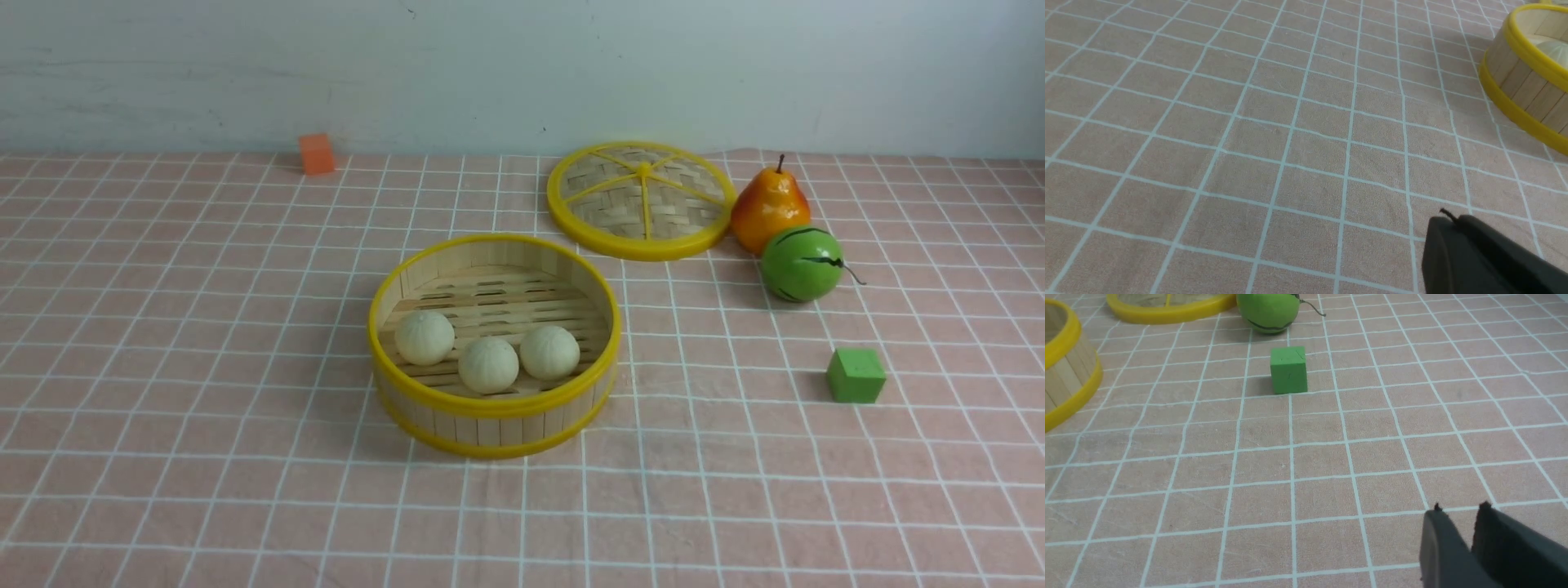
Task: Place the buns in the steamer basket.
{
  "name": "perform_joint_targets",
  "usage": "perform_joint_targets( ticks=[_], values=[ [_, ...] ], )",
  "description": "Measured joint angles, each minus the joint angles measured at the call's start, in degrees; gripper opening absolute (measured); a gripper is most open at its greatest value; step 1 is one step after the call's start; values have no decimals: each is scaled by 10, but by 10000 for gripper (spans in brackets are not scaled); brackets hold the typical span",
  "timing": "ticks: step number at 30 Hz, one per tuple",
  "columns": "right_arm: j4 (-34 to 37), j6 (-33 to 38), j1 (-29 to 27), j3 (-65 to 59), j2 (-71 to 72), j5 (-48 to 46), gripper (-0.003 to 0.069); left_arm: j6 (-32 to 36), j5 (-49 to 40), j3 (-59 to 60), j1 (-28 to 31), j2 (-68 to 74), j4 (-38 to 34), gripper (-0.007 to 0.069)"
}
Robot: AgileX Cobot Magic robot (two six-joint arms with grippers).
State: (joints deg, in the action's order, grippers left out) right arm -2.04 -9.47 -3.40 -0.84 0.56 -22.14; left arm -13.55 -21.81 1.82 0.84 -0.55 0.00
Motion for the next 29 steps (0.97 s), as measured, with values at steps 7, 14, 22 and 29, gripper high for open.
perform_joint_targets(
  ticks=[7,14,22,29],
  values=[
    [0,0,0,0,0,0,134,0,0,0,0,0,0,-11],
    [0,0,0,0,0,0,136,0,-1,0,0,0,0,-5],
    [0,0,0,0,0,0,136,0,-1,0,0,0,0,-4],
    [0,0,0,0,0,0,144,0,-2,0,0,0,0,-2]
  ],
)
